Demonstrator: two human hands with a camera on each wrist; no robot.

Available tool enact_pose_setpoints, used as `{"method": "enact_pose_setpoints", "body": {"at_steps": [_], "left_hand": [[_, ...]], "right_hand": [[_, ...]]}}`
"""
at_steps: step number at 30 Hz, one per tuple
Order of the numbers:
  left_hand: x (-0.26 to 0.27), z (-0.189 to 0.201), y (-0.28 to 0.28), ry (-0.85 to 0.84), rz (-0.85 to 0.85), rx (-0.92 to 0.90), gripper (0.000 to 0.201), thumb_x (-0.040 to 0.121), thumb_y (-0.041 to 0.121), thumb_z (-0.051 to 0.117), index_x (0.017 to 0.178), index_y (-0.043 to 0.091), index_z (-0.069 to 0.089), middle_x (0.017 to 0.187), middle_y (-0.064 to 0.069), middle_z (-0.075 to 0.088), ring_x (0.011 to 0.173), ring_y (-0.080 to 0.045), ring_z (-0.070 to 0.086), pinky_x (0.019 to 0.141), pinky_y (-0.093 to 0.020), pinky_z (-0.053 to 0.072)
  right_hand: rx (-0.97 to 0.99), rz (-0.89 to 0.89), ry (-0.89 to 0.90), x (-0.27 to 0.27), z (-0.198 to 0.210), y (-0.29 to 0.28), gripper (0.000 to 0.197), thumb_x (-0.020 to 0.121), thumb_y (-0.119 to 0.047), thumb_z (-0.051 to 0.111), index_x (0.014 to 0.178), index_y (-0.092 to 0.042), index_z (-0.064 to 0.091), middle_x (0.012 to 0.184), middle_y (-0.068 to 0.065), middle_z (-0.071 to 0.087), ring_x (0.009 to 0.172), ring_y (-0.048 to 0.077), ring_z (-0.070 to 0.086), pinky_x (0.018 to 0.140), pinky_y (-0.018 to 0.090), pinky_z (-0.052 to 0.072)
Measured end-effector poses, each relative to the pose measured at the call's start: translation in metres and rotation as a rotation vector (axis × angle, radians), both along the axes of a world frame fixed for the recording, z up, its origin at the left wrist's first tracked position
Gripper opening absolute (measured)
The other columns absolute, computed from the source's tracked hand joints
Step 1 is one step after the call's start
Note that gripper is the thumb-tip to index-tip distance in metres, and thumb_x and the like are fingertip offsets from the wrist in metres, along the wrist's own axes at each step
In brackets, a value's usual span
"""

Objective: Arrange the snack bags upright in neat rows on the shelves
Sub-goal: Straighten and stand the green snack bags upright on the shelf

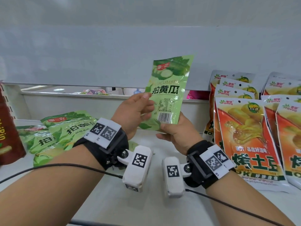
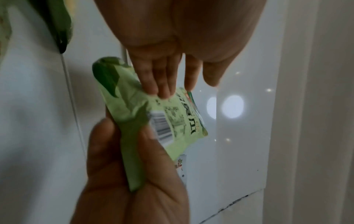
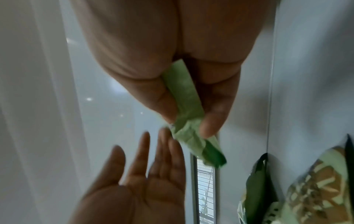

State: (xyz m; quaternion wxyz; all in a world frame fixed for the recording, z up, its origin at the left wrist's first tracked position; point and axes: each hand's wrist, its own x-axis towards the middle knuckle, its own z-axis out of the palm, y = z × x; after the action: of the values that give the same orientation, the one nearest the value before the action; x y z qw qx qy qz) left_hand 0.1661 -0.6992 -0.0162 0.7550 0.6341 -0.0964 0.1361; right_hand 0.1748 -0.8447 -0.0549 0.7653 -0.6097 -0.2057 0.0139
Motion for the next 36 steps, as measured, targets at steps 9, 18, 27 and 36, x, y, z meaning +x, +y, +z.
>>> {"method": "enact_pose_setpoints", "body": {"at_steps": [9,18,27,36], "left_hand": [[0.001,-0.009,0.021,0.154,-0.063,0.058,0.03,0.091,0.001,0.054,0.12,0.002,0.059,0.097,-0.008,0.073,0.077,-0.019,0.071,0.063,-0.028,0.057],[0.002,-0.014,0.028,0.025,-0.073,0.073,0.04,0.087,-0.003,0.057,0.121,0.017,0.053,0.094,0.001,0.073,0.076,-0.016,0.072,0.059,-0.028,0.058],[-0.002,-0.016,0.029,0.001,-0.215,0.226,0.042,0.08,-0.008,0.061,0.112,0.02,0.06,0.108,-0.007,0.072,0.099,-0.026,0.069,0.084,-0.036,0.056],[0.008,0.004,0.01,-0.04,-0.06,0.025,0.024,0.09,-0.001,0.055,0.106,0.013,0.065,0.083,-0.003,0.073,0.073,-0.017,0.068,0.061,-0.028,0.057]], "right_hand": [[0.101,0.094,0.078,0.0,0.002,-0.016,0.028,0.089,0.004,0.052,0.103,-0.02,0.057,0.093,0.006,0.071,0.078,0.024,0.07,0.052,0.026,0.055],[-0.05,-0.095,-0.009,0.009,-0.005,-0.014,0.02,0.092,-0.004,0.055,0.096,-0.024,0.058,0.086,0.003,0.067,0.055,0.013,0.067,0.049,0.02,0.052],[0.164,-0.111,0.03,0.011,0.003,-0.022,0.019,0.088,-0.002,0.056,0.103,-0.012,0.06,0.098,0.007,0.07,0.087,0.021,0.068,0.076,0.035,0.057],[0.165,-0.135,-0.044,0.007,0.006,-0.024,0.022,0.083,0.005,0.059,0.094,-0.014,0.062,0.086,0.0,0.073,0.081,0.015,0.069,0.069,0.03,0.055]]}}
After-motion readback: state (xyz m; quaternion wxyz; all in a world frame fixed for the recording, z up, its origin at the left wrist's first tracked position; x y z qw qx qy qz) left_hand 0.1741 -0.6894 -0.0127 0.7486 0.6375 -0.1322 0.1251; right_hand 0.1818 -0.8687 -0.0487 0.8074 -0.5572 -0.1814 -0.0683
